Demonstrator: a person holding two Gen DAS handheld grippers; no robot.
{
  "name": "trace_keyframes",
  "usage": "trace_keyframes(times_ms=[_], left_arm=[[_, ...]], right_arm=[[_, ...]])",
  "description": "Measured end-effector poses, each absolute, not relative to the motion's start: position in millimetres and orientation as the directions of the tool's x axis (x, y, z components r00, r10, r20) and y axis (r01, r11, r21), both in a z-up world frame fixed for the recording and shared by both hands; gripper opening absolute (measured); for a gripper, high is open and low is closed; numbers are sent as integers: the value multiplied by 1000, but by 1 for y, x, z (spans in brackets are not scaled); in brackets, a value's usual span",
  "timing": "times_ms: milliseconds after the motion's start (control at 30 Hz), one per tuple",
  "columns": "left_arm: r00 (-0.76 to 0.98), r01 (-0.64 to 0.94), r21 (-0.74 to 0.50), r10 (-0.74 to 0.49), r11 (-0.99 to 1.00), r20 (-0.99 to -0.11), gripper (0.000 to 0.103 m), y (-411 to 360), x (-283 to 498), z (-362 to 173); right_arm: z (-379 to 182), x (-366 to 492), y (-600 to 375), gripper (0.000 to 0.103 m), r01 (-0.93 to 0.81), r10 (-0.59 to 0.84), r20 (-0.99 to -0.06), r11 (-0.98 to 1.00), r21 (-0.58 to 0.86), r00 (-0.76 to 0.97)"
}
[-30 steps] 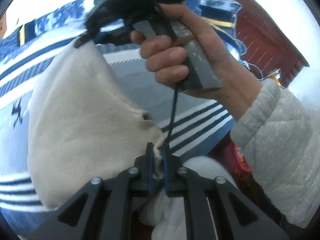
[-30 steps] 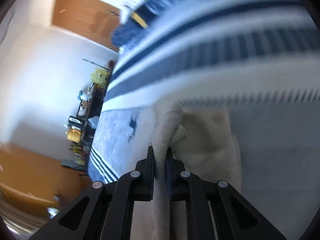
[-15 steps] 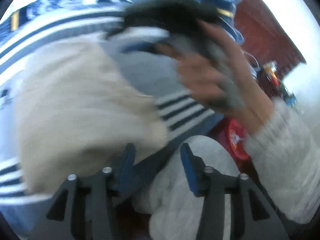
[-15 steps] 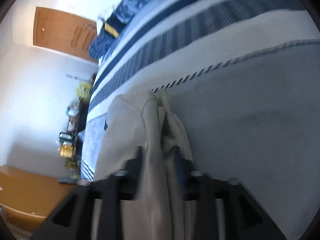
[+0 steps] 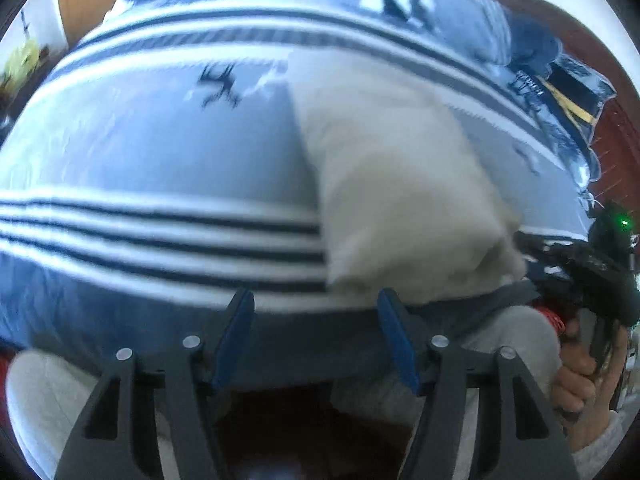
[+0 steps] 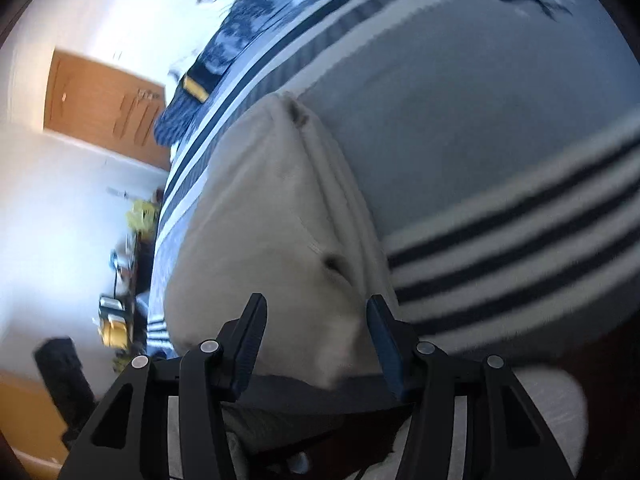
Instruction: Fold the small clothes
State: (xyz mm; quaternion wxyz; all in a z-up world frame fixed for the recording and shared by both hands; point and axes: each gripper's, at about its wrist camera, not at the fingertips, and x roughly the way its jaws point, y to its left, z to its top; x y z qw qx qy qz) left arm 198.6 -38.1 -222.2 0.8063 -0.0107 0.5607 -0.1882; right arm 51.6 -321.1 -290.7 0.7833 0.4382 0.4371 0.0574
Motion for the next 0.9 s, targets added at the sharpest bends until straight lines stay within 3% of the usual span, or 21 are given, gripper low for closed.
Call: trace_keyframes(times_ms=[133,200,233,300,333,467,533,600,667,800,900], left_arm=[[320,322,-186,-291,928,-902,63,-42,192,-231],[324,338,-160,-274,927,-905,63,-55,195,-237],[323,344,-158,-275,925,-906,63,-58,195,-240],[328,360,-159,-284,919,-901,63,-69,200,-245],[336,369,-159,-291,916,-896,63,-73,202,-244],[381,395,-148,-308,906,-872,62,-84,204,-231],[392,420,-115,-294,900,-872,57,-92,204,-229],[385,447,-59,-251,893,-888,19,-100,204,-233],[384,448,-21,-213,894,-899,9,-102,202,-234],[356,445,-72,-250,892,-900,3,-86,198,-232],[301,385,-105,-232,917,-925,3,-71,211,-256]], right_arm=[[-297,48,-315,53,244,538,-566,555,796,624],[-300,50,-308,40,256,524,-593,578,775,612],[-301,53,-307,28,256,526,-597,582,772,606],[-300,53,-306,22,256,519,-604,591,765,605],[-298,54,-305,13,245,526,-601,595,765,601],[-284,50,-307,10,254,472,-631,639,726,616],[-280,45,-308,10,253,457,-640,655,712,618],[-280,48,-304,10,271,434,-687,693,668,583],[-275,49,-303,9,279,426,-698,700,657,576],[-259,47,-304,8,315,375,-748,736,599,547],[-278,58,-299,8,351,342,-813,773,528,470]])
